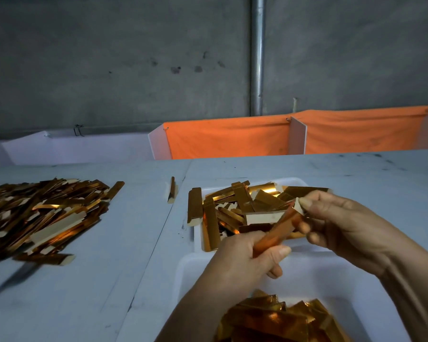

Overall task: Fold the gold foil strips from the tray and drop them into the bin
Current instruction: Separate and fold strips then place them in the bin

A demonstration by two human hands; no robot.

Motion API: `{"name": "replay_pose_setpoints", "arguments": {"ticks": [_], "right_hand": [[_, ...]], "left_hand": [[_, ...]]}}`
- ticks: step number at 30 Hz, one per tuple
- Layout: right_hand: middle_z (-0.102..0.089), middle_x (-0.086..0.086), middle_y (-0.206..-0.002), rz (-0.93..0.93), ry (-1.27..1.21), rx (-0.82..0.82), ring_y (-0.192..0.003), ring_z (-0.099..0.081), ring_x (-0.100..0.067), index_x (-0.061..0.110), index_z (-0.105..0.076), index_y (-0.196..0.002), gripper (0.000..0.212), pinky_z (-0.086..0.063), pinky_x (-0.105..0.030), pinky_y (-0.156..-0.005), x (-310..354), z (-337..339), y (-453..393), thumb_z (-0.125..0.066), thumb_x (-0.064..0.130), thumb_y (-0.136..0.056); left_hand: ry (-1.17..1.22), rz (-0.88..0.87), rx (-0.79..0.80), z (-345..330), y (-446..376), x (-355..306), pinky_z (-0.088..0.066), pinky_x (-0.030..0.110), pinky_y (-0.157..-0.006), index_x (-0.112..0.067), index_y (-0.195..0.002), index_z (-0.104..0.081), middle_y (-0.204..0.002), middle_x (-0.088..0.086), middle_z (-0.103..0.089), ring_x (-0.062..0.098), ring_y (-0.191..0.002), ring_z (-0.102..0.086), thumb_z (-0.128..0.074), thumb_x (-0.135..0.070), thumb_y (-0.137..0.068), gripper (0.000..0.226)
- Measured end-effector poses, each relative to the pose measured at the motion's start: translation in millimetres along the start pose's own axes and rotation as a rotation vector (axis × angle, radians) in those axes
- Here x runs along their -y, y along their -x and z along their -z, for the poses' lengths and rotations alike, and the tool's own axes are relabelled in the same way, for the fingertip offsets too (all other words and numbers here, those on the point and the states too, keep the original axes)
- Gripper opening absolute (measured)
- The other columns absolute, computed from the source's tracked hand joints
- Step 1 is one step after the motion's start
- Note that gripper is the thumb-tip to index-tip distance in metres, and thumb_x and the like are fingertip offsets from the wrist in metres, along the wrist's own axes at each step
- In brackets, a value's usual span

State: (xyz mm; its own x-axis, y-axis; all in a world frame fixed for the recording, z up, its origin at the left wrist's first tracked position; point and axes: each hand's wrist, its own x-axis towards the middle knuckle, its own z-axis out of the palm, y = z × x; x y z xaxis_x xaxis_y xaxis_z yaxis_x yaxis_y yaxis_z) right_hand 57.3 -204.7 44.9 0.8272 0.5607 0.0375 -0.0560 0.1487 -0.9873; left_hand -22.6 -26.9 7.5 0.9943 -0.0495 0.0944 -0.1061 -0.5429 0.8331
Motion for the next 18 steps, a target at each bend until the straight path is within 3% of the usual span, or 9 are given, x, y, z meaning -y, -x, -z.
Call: {"name": "replay_pose_setpoints", "arguments": {"ticks": [2,4,8,10,13,18], "right_hand": [[-0.059,-0.013,-0.060,-0.040,0.006,-0.018,-0.050,-0.058,-0.013,0.009,-0.063,-0.068,0.014,-0.050,-0.019,-0.044,0.4,0.6,0.1,-0.065,0.022,-0.072],[-0.060,-0.017,-0.060,-0.066,0.004,-0.030,-0.048,-0.060,-0.015,0.008,-0.059,-0.065,0.012,-0.051,-0.020,-0.043,1.7,-0.5,1.0,-0.064,0.017,-0.071],[-0.062,-0.021,-0.060,-0.089,-0.030,-0.037,-0.051,-0.065,-0.018,0.009,-0.053,-0.060,0.017,-0.054,-0.022,-0.044,1.7,-0.8,-0.1,-0.060,0.007,-0.076],[-0.061,-0.021,-0.059,-0.098,-0.035,-0.046,-0.051,-0.066,-0.018,0.011,-0.055,-0.056,0.029,-0.054,-0.022,-0.043,0.4,0.7,-0.8,-0.056,0.001,-0.083],[-0.061,-0.018,-0.060,-0.108,-0.032,0.005,-0.051,-0.065,-0.017,0.008,-0.058,-0.071,0.007,-0.053,-0.021,-0.043,1.5,-1.0,1.3,-0.065,0.009,-0.070],[-0.060,-0.014,-0.061,-0.156,-0.002,0.041,-0.048,-0.061,-0.014,0.006,-0.062,-0.085,0.020,-0.051,-0.020,-0.042,0.3,1.1,2.0,-0.066,0.013,-0.067]], "left_hand": [[-0.130,0.001,-0.088,-2.2,-2.0,-1.1,-0.041,0.013,-0.077,-0.040,-0.113,-0.052,-0.090,-0.025,-0.058,-0.002,-0.089,-0.056,-0.057,-0.056,-0.085,0.033],[-0.292,-0.056,-0.215,-2.8,-2.8,-2.8,-0.036,0.008,-0.079,-0.044,-0.126,-0.039,-0.102,-0.033,-0.043,-0.005,-0.097,-0.043,-0.059,-0.054,-0.084,0.048],[-0.348,-0.188,-0.320,-3.7,-3.5,-3.3,-0.040,0.026,-0.101,-0.045,-0.137,-0.030,-0.135,-0.023,-0.039,0.002,-0.122,-0.034,-0.060,-0.047,-0.086,0.059],[-0.341,-0.233,-0.338,-3.6,-3.7,-1.0,-0.038,0.024,-0.102,-0.042,-0.140,-0.032,-0.136,-0.022,-0.039,0.000,-0.124,-0.032,-0.060,-0.046,-0.087,0.060],[-0.325,-0.283,-0.337,-3.3,-4.4,1.7,-0.032,0.013,-0.100,-0.037,-0.142,-0.036,-0.136,-0.024,-0.041,-0.008,-0.120,-0.029,-0.061,-0.042,-0.087,0.060],[-0.336,-0.310,-0.331,-2.3,-4.6,1.0,-0.020,0.001,-0.097,-0.035,-0.141,-0.040,-0.123,-0.034,-0.032,-0.016,-0.116,-0.024,-0.060,-0.035,-0.089,0.055]]}}
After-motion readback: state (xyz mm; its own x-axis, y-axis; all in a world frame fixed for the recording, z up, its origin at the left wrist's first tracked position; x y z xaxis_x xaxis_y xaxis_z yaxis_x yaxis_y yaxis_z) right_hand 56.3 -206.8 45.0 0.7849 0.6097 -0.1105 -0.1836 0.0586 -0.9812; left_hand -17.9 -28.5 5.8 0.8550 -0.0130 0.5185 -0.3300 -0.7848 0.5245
